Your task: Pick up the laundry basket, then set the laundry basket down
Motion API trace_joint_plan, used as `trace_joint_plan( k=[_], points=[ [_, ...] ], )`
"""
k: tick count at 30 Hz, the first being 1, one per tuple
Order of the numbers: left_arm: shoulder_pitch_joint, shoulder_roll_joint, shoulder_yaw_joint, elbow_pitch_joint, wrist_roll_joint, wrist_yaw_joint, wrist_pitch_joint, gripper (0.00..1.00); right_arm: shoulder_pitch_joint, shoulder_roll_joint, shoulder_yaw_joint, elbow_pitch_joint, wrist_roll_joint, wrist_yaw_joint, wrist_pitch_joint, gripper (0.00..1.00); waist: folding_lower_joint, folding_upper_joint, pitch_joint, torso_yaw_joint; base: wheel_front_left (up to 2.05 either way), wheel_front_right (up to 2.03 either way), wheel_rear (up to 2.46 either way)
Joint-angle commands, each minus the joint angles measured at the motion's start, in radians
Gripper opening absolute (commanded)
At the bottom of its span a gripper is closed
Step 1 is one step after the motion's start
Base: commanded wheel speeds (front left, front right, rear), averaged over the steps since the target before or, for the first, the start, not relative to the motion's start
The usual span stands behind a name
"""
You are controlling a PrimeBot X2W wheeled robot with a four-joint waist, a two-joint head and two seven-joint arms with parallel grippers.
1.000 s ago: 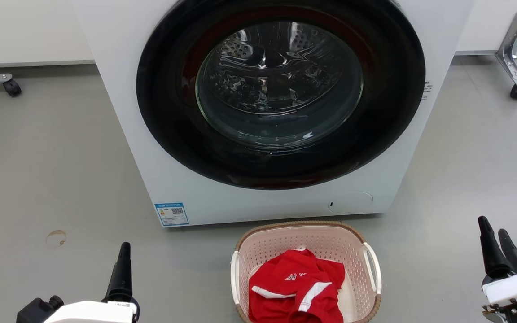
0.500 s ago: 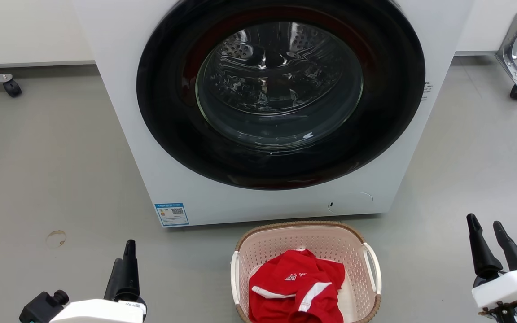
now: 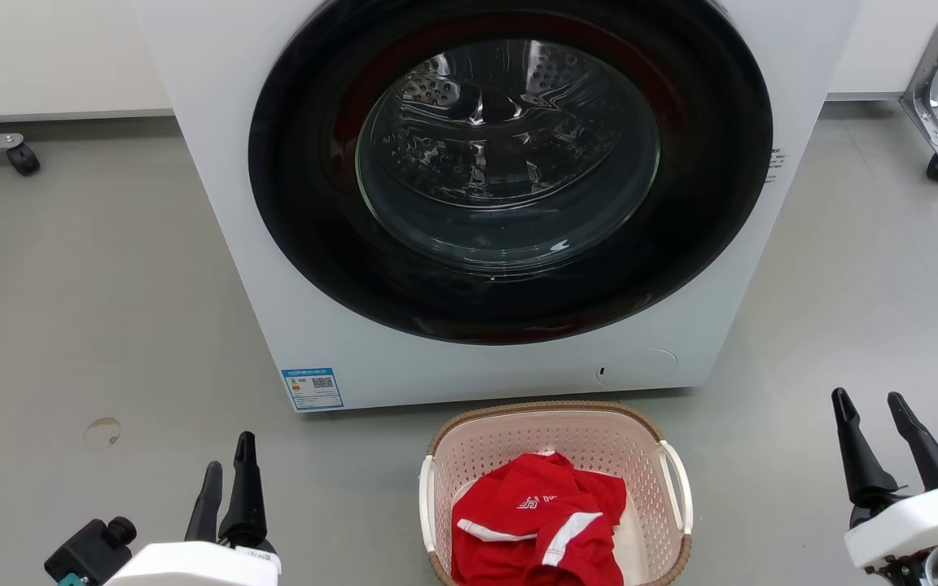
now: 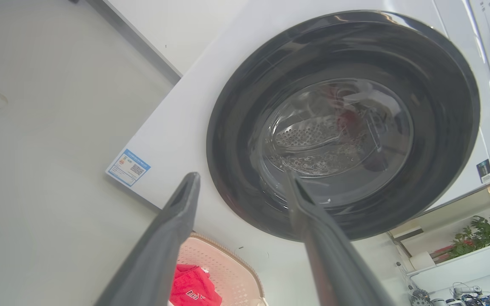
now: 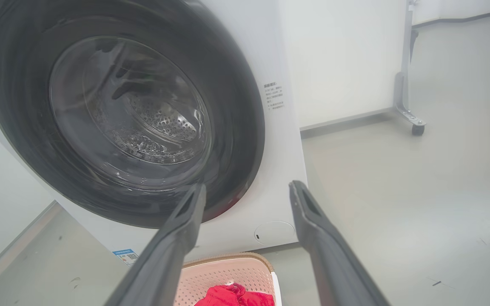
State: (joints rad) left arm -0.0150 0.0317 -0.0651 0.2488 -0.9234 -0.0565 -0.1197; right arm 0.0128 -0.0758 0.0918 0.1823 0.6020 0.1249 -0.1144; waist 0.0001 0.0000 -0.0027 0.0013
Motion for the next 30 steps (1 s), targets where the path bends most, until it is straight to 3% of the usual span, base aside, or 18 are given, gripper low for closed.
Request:
trace_joint_plan(
  k=[1, 30],
  points=[
    [-0.020, 0.013, 0.012, -0.028, 0.027, 0.009, -0.012, 1.00, -0.027, -0.027, 0.014, -0.033, -0.029, 0.004, -0.017, 1.00, 0.0000, 0.0000, 0.000, 0.001, 0.00, 0.00, 0.00],
    [-0.026, 0.016, 0.027, -0.016, 0.386, 0.029, -0.094, 1.00, -0.015, -0.024, 0.064, -0.009, -0.264, 0.005, -0.099, 1.00, 0.0000, 0.0000, 0.000, 0.001, 0.00, 0.00, 0.00]
  ],
)
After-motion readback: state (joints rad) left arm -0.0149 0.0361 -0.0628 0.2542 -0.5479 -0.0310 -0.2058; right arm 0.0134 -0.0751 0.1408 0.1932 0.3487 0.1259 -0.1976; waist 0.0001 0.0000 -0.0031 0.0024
